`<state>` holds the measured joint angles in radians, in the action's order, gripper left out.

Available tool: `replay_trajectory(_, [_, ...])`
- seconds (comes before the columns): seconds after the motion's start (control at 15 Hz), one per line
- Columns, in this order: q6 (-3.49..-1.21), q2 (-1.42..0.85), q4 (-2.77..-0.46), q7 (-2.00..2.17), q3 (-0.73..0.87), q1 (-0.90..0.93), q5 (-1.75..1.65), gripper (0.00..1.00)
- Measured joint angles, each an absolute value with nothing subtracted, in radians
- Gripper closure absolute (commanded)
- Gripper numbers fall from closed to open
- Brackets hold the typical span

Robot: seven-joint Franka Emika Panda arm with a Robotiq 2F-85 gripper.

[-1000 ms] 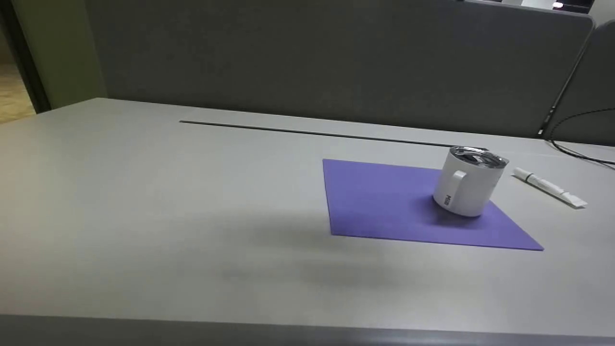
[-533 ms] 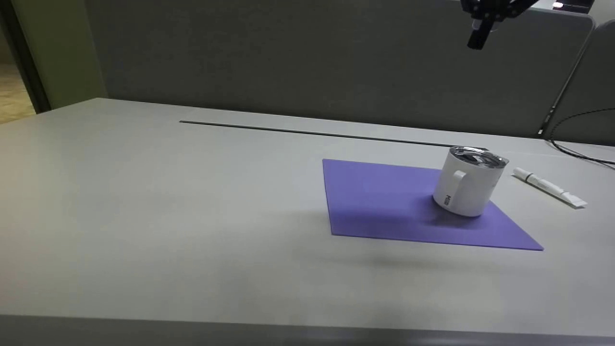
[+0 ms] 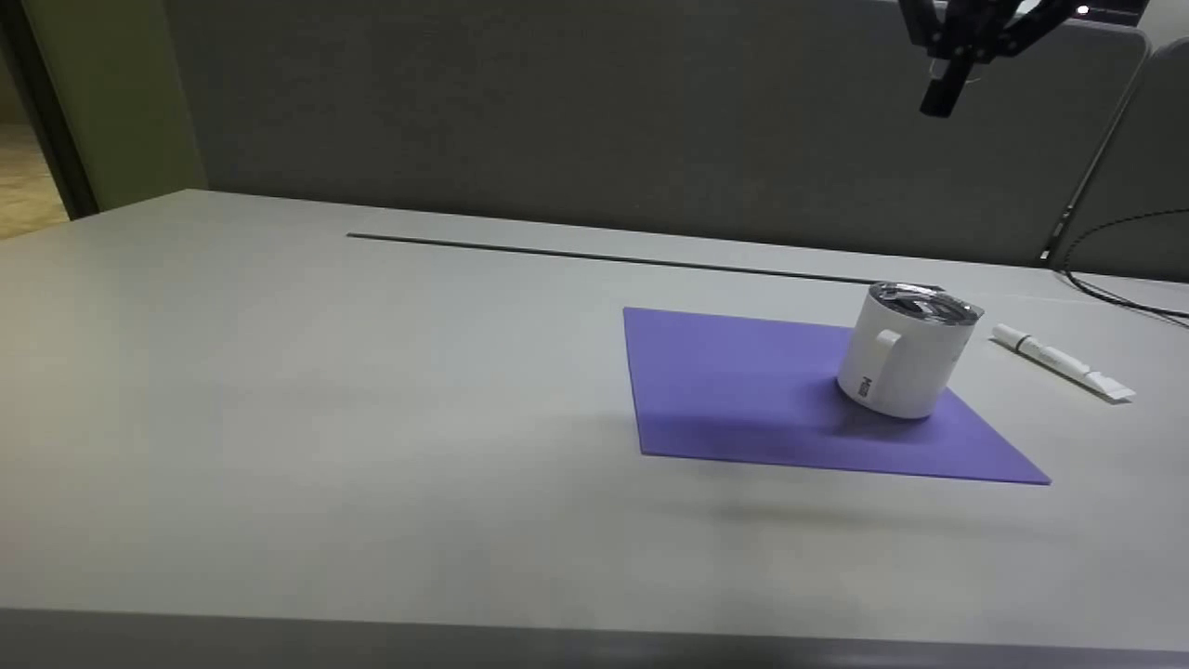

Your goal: Move the object on the cup

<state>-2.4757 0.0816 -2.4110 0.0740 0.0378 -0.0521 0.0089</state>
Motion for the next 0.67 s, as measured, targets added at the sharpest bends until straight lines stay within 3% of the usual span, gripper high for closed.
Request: replay_trajectory(0.67, [-2.571, -0.029, -2.462, 0.074, 0.05, -0.055, -0.032, 1.0])
